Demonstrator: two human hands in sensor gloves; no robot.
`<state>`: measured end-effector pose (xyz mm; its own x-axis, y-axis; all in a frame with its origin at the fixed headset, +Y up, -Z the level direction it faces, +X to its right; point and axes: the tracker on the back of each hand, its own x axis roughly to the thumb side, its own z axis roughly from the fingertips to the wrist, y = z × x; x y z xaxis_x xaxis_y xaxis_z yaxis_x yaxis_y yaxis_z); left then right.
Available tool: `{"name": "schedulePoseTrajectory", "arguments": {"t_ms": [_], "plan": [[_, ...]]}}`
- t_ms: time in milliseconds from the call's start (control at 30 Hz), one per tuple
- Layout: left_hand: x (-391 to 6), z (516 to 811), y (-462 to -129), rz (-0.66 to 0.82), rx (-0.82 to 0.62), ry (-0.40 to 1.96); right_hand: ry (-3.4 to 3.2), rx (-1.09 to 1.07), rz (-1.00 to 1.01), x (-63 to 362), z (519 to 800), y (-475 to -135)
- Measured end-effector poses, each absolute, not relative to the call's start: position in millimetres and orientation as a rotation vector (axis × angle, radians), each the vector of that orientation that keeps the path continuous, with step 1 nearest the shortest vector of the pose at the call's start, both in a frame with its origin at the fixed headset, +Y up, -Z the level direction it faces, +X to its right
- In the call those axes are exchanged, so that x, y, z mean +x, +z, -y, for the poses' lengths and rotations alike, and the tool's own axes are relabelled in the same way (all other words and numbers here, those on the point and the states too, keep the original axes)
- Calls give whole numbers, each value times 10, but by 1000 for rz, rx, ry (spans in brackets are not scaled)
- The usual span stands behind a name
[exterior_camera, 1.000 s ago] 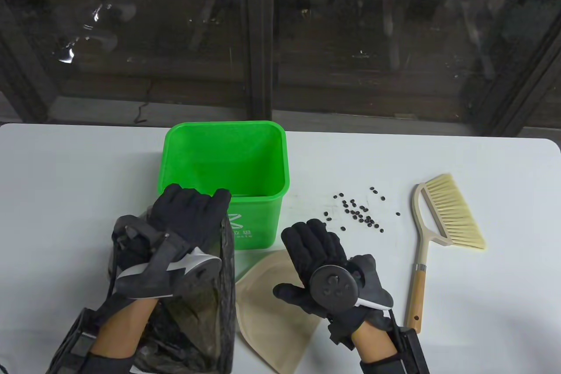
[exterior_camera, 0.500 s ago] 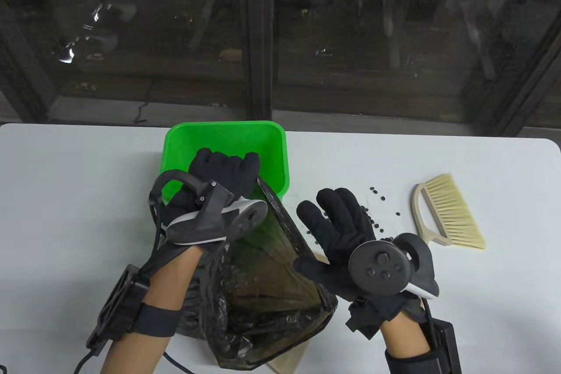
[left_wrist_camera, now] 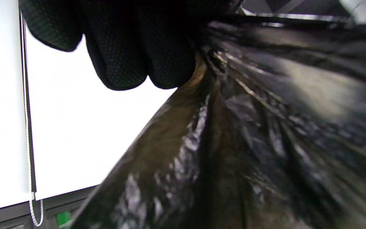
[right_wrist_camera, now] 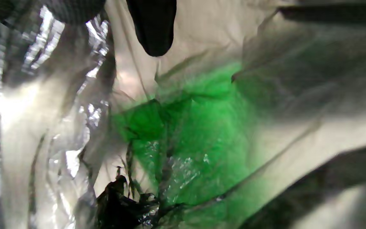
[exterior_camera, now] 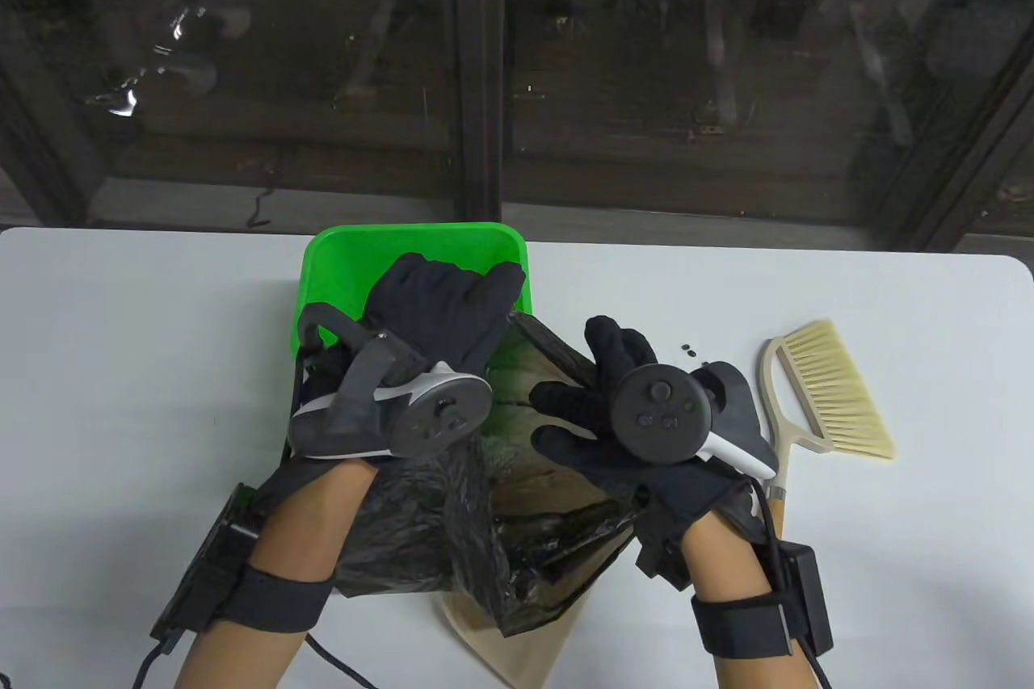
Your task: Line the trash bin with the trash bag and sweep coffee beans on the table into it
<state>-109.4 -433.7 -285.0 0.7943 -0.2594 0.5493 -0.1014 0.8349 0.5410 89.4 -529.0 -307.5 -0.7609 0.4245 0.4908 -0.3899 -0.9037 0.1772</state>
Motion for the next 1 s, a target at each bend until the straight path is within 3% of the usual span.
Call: {"name": "schedulePoseTrajectory", "arguments": {"t_ms": [200,333,567,800,1000], "plan": [[-1126,4355,-2794,673,613,-93,2462,699,-100,868,5293,-3226],[-1235,4413,-2798,664,617,-81,2502,543,149,1033,5063,-3247],[-1426,4665,-2774,716,585,115,2471,349,245,1347,4656,-3243],[-1249,5012,-2720,912,443,285,2451,157,433,1490,4296,-3167],[-952,5159,-2572,1125,254,409,2494,121,490,1401,4164,-3142]]}}
